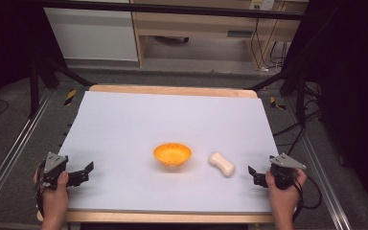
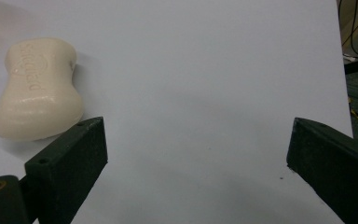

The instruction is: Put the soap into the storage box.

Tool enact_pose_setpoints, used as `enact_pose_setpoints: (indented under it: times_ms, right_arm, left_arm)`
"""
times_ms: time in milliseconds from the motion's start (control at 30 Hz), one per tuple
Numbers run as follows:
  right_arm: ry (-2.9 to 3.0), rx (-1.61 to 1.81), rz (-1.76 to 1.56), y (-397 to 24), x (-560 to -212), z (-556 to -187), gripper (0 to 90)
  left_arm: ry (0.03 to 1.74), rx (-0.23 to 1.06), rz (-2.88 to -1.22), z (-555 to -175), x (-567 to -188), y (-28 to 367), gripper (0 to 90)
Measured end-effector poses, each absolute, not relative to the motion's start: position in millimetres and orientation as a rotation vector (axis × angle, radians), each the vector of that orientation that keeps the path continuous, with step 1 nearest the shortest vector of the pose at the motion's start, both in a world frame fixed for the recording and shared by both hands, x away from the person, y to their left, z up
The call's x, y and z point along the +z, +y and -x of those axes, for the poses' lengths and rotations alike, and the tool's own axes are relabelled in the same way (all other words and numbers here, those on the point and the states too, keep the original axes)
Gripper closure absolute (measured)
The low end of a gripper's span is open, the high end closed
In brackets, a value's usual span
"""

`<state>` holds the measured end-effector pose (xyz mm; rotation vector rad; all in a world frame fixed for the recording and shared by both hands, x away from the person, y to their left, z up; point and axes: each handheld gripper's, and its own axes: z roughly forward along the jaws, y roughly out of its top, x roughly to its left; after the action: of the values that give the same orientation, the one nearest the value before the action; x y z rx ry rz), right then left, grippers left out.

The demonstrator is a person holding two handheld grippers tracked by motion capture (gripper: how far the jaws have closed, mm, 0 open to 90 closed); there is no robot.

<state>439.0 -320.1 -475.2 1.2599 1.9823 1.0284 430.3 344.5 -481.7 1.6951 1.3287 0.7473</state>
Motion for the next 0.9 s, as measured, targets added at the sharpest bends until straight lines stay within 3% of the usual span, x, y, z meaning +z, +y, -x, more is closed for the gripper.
enact_pose_setpoints:
  times_ms: [900]
  right_arm:
    - [2.3,0.86,-1.262,-300,-463,-461,4.5]
  left_arm:
    - [1.329,0.745,-1.693,-430,-482,344,0.0]
